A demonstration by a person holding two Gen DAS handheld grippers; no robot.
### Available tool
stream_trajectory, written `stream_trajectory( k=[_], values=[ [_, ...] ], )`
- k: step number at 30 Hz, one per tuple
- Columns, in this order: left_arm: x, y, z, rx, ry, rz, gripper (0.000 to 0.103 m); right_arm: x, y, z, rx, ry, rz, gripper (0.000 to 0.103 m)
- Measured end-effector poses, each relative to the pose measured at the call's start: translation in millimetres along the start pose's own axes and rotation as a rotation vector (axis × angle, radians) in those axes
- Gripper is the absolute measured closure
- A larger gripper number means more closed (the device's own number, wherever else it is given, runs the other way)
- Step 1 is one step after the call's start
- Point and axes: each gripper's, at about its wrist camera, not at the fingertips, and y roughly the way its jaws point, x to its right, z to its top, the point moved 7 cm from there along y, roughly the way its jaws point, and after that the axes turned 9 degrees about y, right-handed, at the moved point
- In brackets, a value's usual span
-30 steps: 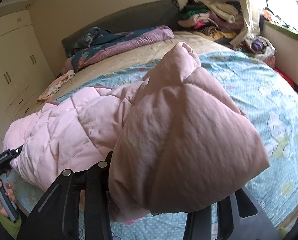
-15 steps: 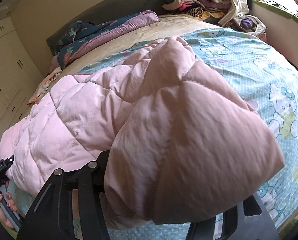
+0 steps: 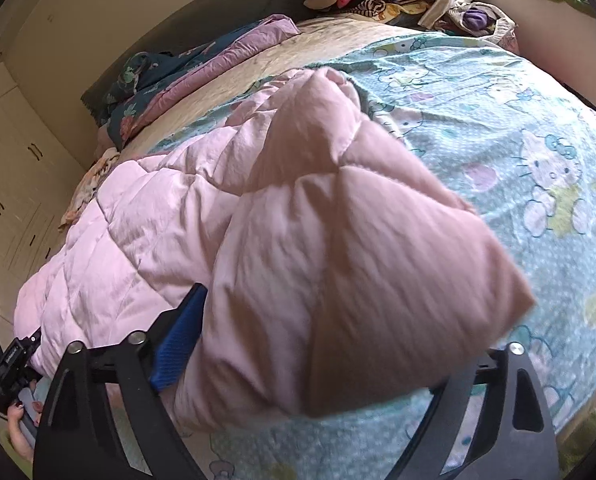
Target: Fold large clothes
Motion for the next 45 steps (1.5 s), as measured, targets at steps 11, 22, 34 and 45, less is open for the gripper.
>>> stream_trajectory(
  k=[11, 22, 34, 45],
  values=[
    [4.6, -42.9, -8.0, 0.033, 0.037, 0.034, 0.01, -6.3, -48.8, -7.8, 0.084, -0.048, -0.023, 0.005],
    [22.2, -94.9, 2.7, 0.146, 0.126, 0.084, 0.01, -39.2, -101.1, -12.3, 0.199, -0.17, -0.011, 0.004],
    [57.3, -131.1, -0.4, 0.217, 0.192, 0.038, 0.009, -92.3, -155.1, -32.3, 0.299, -0.31, 0.051, 0.004],
    [91.0, -145.1, -14.3, 0.252, 0.272, -0.01, 0.009, -123.7, -184.3, -54.8, 0.352, -0.412, 0.09, 0.004]
  ],
)
